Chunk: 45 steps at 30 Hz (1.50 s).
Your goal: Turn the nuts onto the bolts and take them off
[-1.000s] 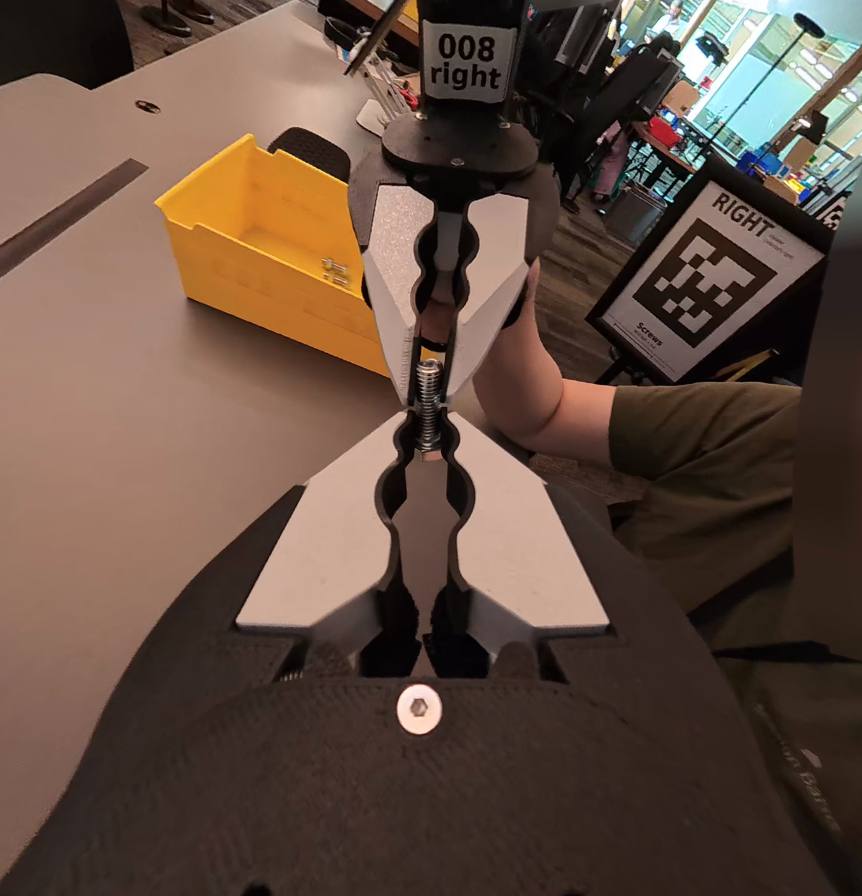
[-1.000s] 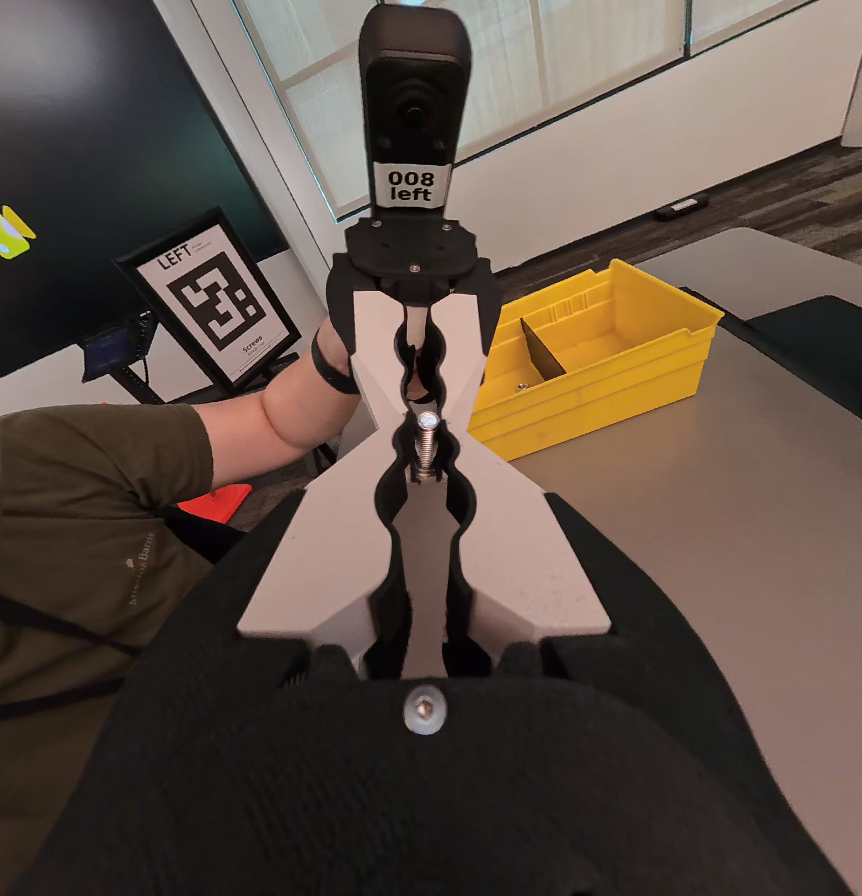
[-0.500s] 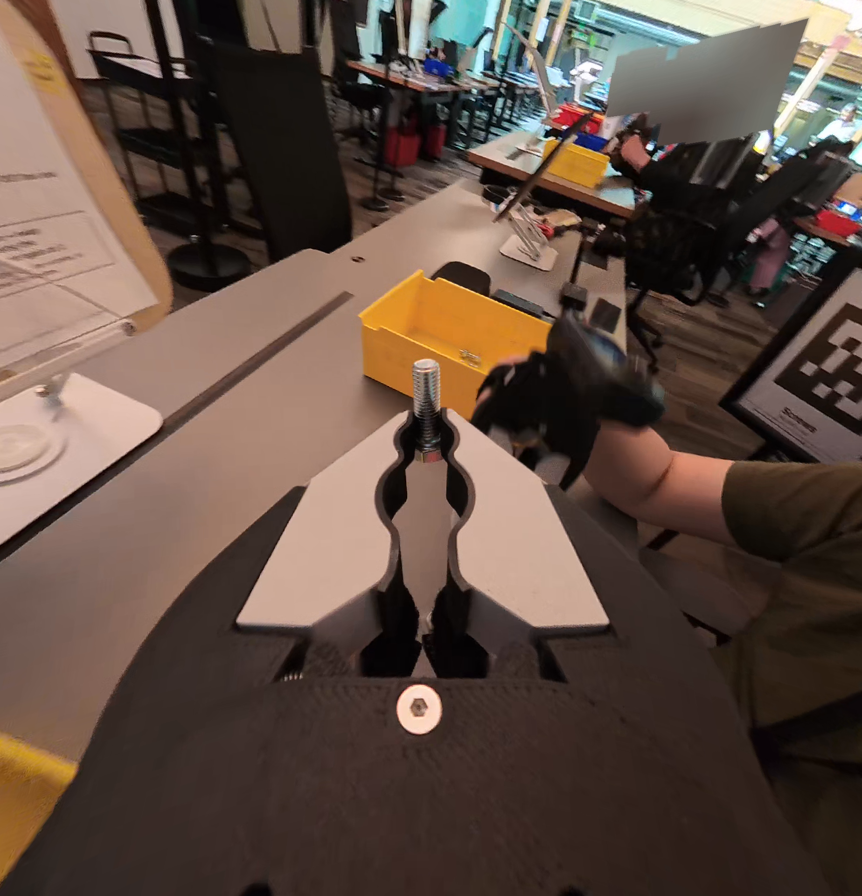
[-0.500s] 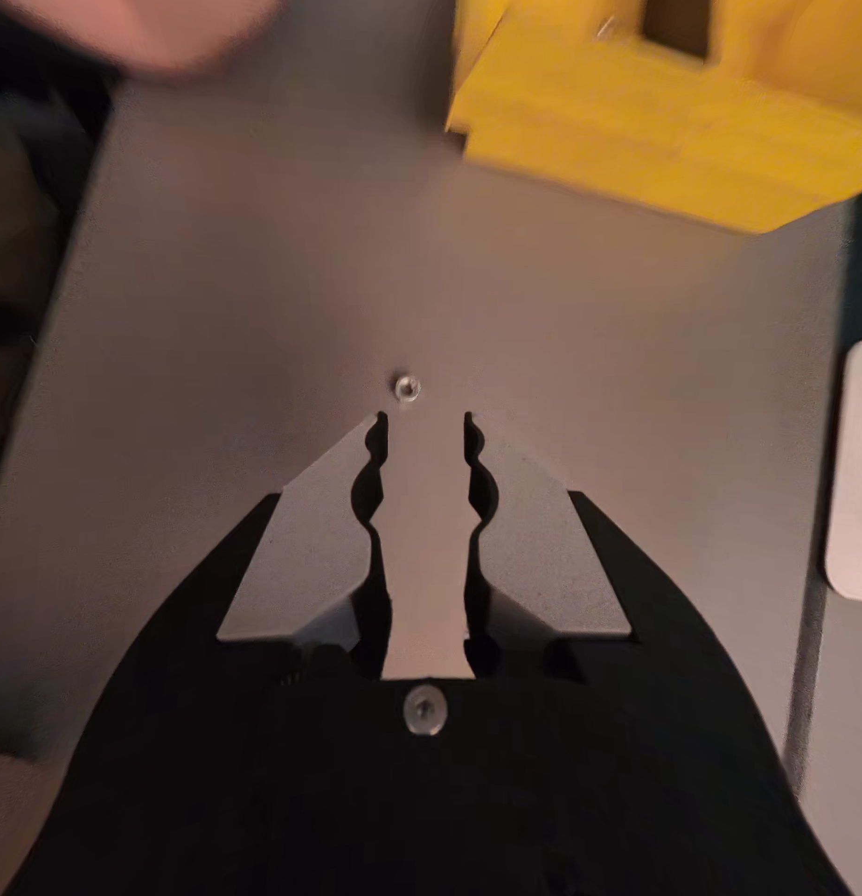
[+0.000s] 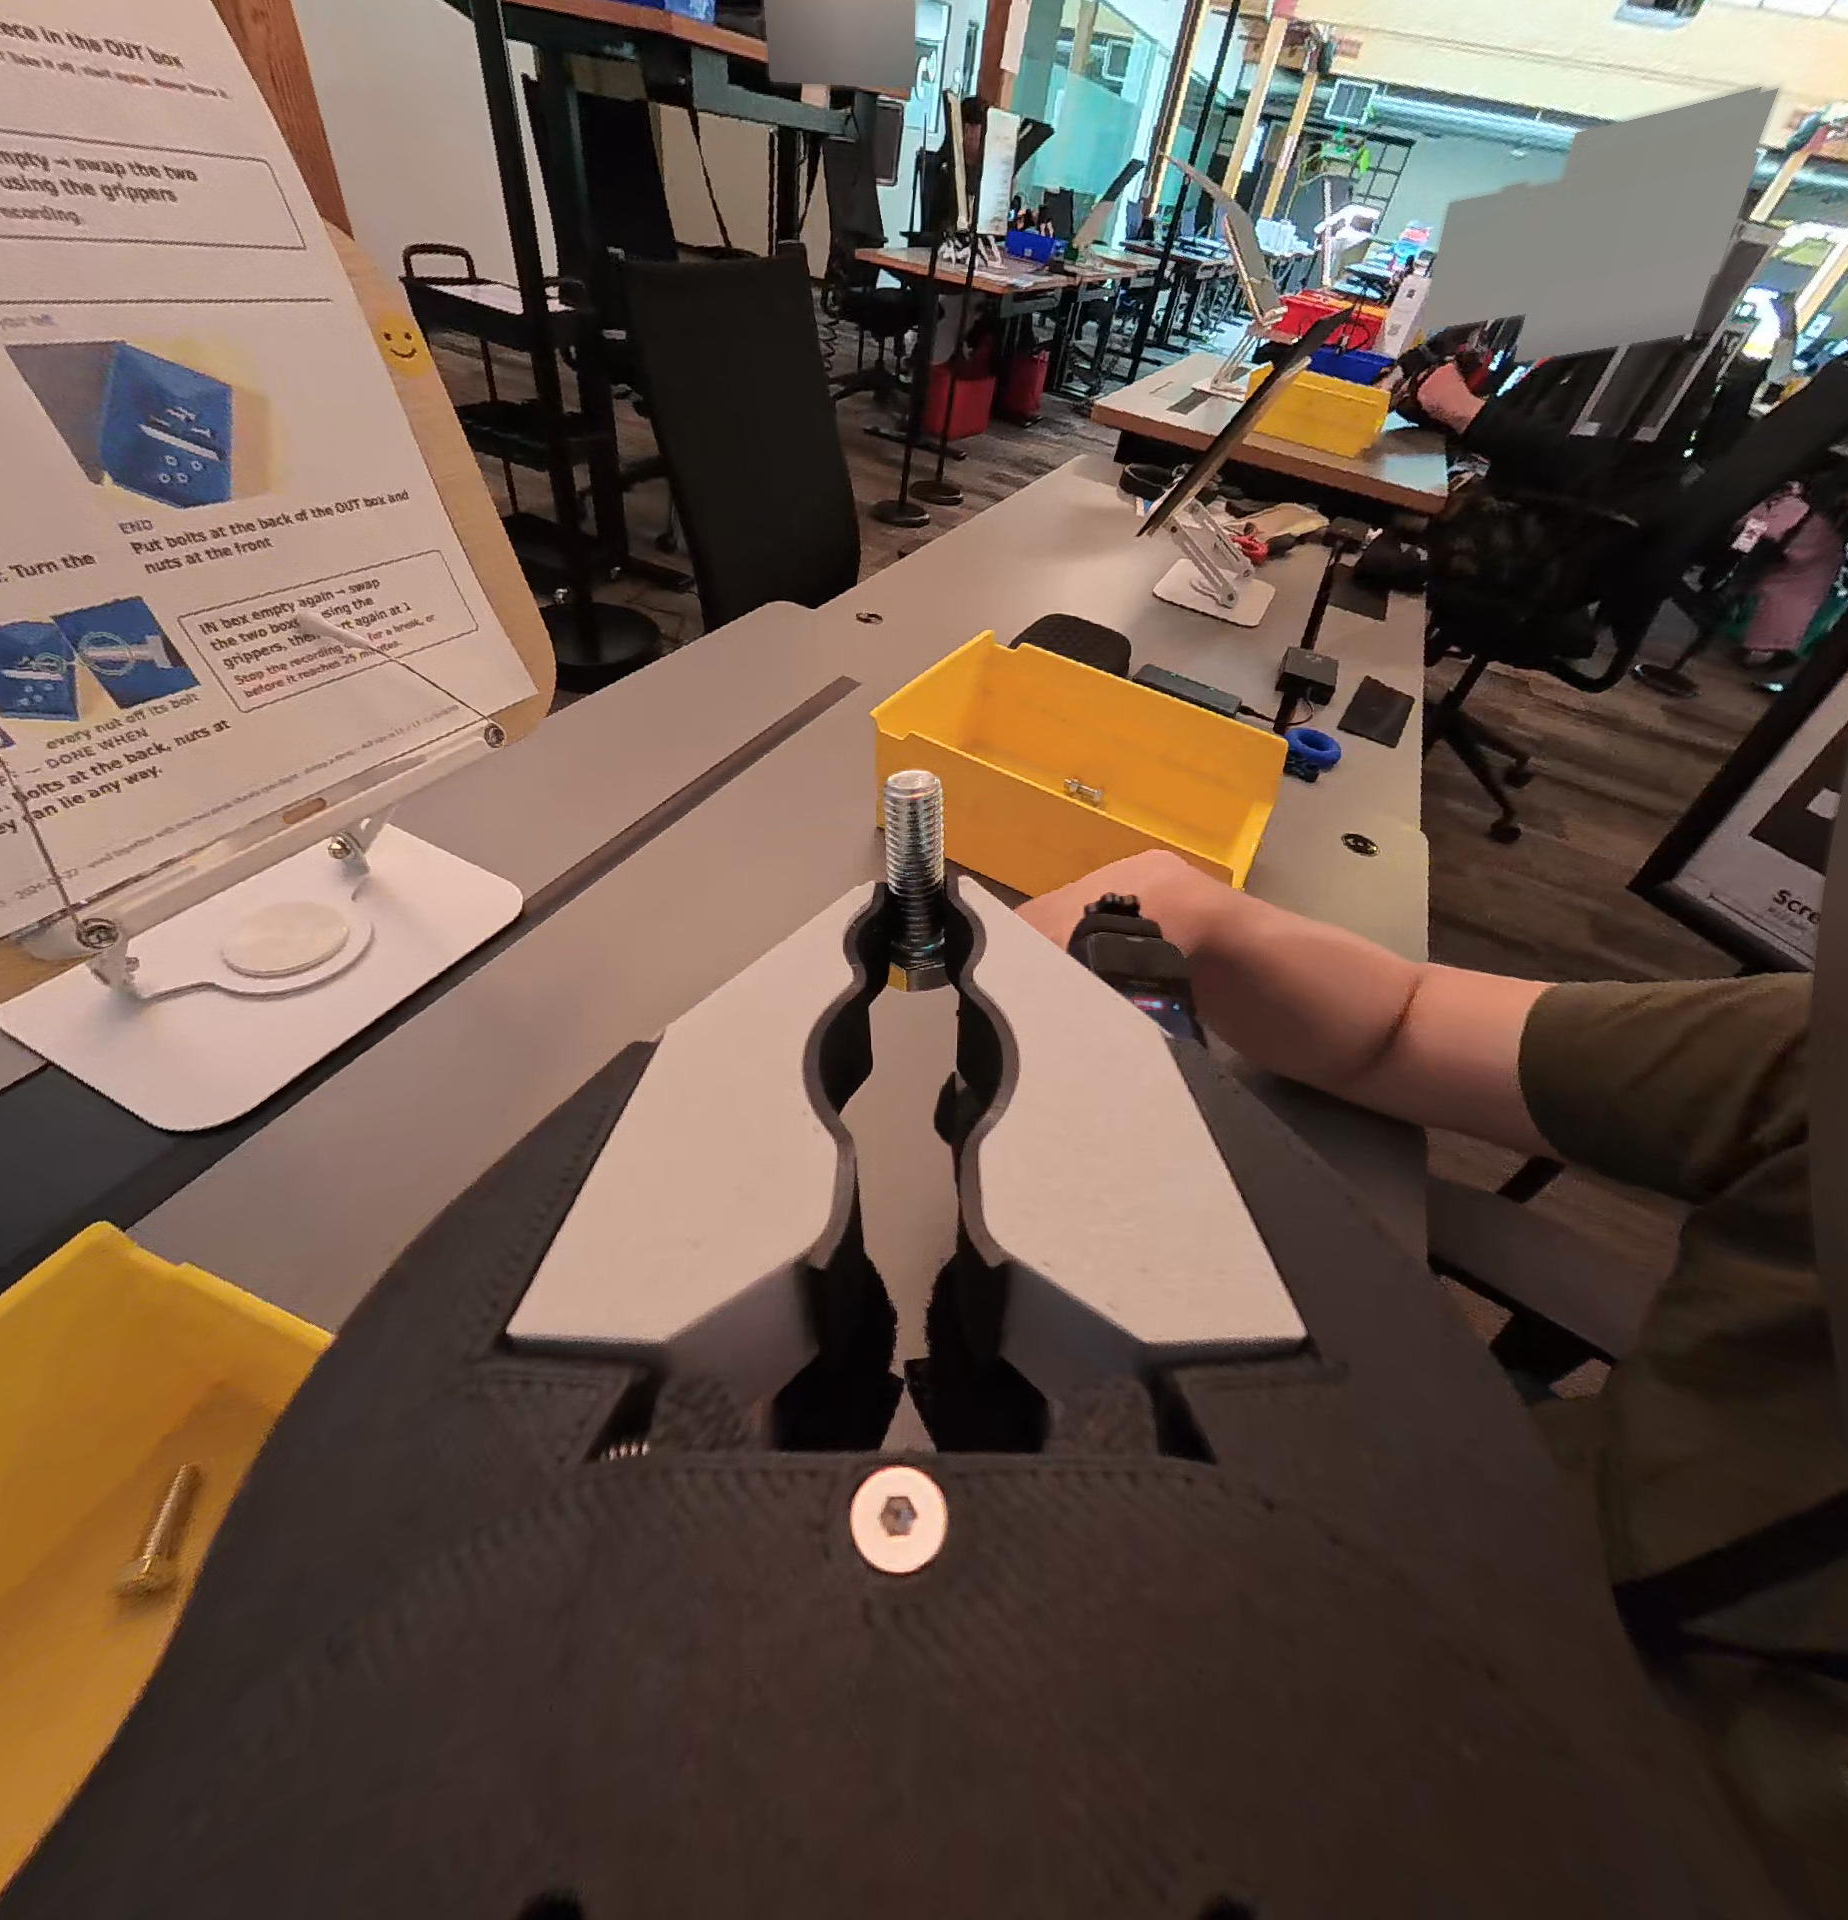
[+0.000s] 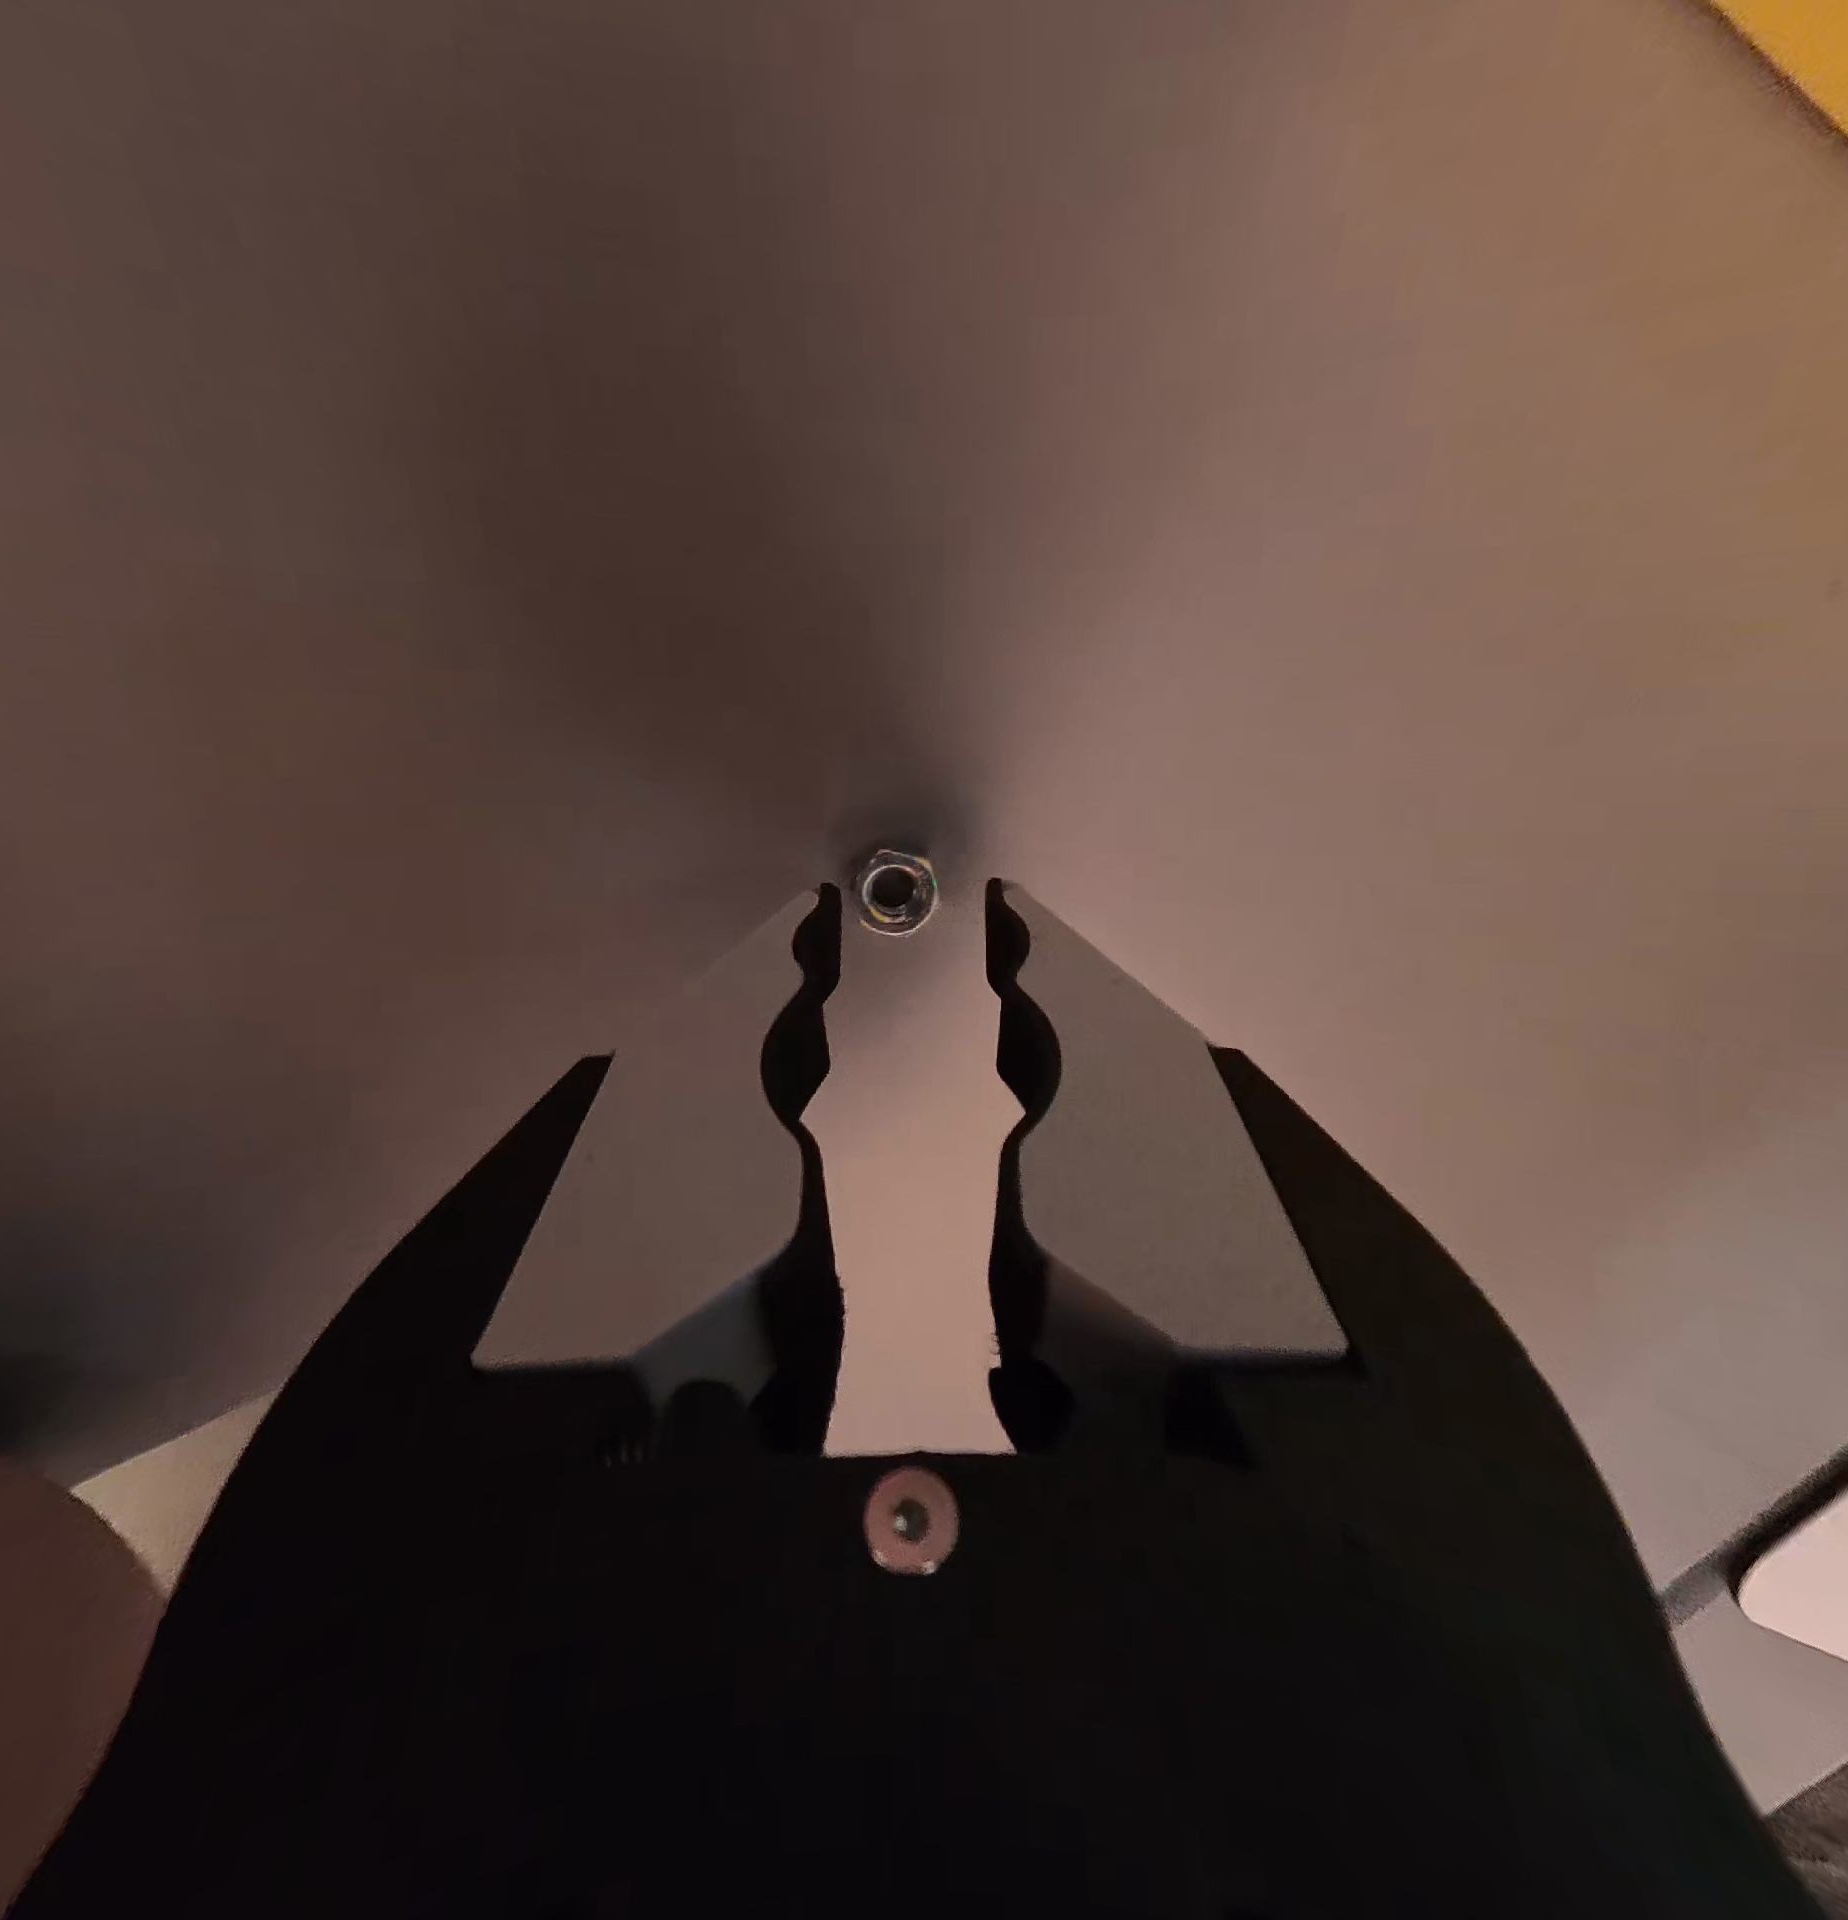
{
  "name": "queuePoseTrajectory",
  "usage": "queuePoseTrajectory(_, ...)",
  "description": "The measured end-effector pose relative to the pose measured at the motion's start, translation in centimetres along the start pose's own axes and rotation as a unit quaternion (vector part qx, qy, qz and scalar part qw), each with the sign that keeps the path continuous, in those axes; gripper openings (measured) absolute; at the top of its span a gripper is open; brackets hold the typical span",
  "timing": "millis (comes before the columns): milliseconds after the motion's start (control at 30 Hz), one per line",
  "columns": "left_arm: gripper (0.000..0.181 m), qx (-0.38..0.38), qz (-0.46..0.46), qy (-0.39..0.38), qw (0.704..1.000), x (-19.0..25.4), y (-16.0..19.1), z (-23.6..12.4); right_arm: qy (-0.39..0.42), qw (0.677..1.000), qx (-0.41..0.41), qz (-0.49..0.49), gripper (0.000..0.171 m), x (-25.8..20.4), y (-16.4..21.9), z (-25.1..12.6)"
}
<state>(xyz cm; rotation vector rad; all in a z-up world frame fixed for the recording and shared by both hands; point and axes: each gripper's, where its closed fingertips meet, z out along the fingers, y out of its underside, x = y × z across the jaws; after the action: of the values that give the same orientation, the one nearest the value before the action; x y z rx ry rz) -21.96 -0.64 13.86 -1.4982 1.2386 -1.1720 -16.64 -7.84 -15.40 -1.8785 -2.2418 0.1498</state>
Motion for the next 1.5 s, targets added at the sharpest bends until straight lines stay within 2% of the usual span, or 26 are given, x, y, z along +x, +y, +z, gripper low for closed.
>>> queuePoseTrajectory(33,0.007,-0.002,0.000,0.003,1.000,0.1,0.1,0.0,-0.009,1.000,-0.008,0.001,0.027,-0.1,0.2,0.2)
queuePoseTrajectory(300,0.007,-0.009,-0.008,0.018,1.000,0.0,0.4,0.5,-0.026,0.999,-0.012,-0.044,0.018,-1.0,-0.2,0.9)
queuePoseTrajectory(800,0.007,-0.024,-0.007,0.046,0.999,1.2,0.8,1.5,-0.016,0.996,-0.027,-0.078,0.023,-0.8,-0.1,0.9)
queuePoseTrajectory(1100,0.007,-0.038,-0.010,0.046,0.998,1.0,1.2,2.1,-0.032,0.994,-0.011,-0.102,0.019,-0.9,0.0,0.9)
queuePoseTrajectory(1300,0.007,-0.033,-0.008,0.025,0.999,0.1,1.2,2.7,-0.028,0.996,-0.014,-0.083,0.016,-0.9,0.1,0.8)
queuePoseTrajectory(1400,0.007,-0.029,-0.004,-0.008,1.000,-1.4,1.2,3.8,-0.008,0.998,0.004,-0.061,0.016,-1.4,-0.4,-1.7)
queuePoseTrajectory(1500,0.007,-0.014,-0.004,0.014,1.000,-1.1,1.3,6.5,0.074,0.991,0.105,-0.043,0.016,-1.6,-2.7,-8.6)
